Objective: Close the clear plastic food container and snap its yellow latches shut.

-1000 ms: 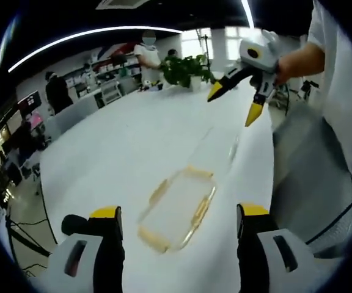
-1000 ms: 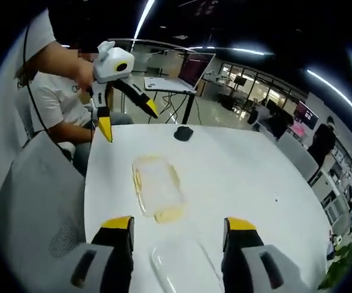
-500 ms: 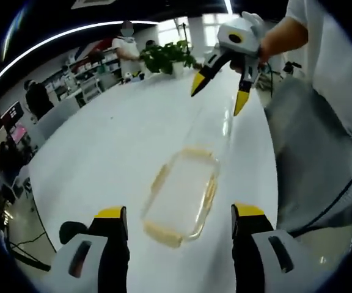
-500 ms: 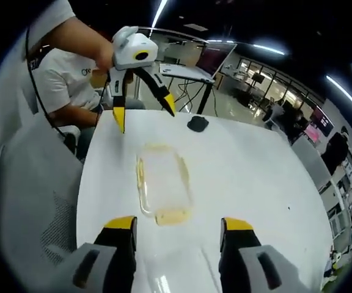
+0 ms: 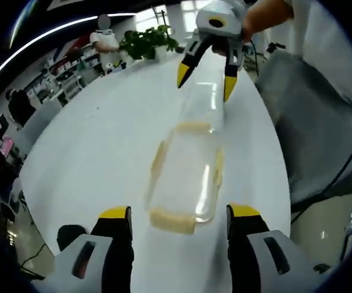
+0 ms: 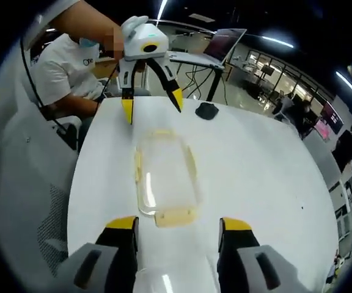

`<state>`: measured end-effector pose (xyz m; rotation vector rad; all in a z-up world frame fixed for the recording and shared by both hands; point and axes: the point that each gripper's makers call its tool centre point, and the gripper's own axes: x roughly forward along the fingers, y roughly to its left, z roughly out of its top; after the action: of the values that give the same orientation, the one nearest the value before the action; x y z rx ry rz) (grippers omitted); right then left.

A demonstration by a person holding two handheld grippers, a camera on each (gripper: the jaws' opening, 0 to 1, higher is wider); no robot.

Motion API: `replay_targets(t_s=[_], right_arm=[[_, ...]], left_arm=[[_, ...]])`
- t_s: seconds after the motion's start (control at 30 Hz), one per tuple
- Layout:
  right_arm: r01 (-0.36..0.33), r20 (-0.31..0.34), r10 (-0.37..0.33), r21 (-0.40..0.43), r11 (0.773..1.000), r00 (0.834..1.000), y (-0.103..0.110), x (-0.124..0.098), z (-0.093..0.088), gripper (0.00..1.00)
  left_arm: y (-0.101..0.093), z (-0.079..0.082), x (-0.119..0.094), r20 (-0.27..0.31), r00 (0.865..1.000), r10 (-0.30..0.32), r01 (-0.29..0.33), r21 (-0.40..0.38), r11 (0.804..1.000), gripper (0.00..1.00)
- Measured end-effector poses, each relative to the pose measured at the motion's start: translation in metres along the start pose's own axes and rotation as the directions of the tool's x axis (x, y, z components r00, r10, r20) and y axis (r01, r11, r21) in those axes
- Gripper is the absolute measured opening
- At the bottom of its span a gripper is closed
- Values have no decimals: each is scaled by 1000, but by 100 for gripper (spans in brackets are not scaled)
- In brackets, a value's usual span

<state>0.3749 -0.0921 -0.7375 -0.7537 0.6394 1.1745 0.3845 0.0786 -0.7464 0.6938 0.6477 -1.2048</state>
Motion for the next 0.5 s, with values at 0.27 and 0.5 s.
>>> replay_targets(t_s=[0.27,0.5], right_arm=[[-33,-37,31,-44,999,999,2,15,-4,48],[-66,-75,62,-59,996,995,4,31,-12,45]], left_arm=[[2,-9,9,-35,998,-56,58,69,996,56],[-1,-23,18,-91,990,-108,119,127,985,53]])
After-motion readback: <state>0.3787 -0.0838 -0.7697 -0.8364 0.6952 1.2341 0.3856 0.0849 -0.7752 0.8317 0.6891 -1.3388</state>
